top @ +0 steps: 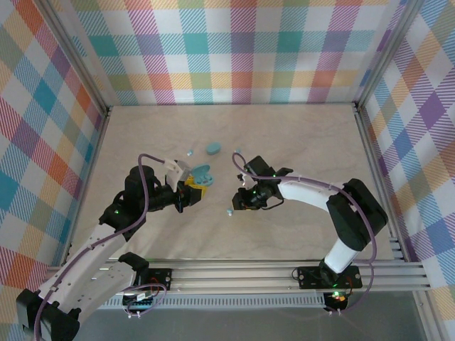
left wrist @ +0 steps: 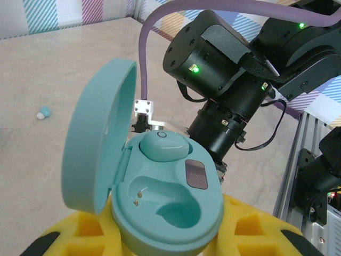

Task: Insert wireless bluetooth earbuds into charging case

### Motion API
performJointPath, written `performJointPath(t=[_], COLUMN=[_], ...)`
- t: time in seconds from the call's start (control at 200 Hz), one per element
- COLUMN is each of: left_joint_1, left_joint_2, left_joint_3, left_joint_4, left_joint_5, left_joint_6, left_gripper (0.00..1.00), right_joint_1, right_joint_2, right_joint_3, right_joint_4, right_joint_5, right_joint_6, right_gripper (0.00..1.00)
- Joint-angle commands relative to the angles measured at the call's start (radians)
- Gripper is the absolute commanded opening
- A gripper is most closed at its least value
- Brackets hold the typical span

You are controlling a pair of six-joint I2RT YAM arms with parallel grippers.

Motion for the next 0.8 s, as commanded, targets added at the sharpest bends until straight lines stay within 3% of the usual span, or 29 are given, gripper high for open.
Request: performJointPath(t=[0.0,0.44,0.795], left_joint_1=[-0.008,-0.008,-0.008], left_joint_2=[-0.017,0.002,-0.010], left_joint_3=[-0.008,-0.007,-0.020], left_joint_4=[0.010,0.030,0.030], left_joint_5=[-0.016,-0.019,-0.024], left_joint_6=[0.015,0.010,0.008], left_gripper=[0.00,0.00,0.00], right_joint_1=[0.010,0.008,-0.022], right_joint_2=[0.009,-0.077,-0.059], right_joint_3=[0.013,0.016,0.035], right_joint_4=[0.033,0.007,-0.032], right_joint_5=[-0.008,0.060,0.067], right_joint_6=[0.019,-0.007,-0.036], right_gripper=[0.29,0.29,0.29])
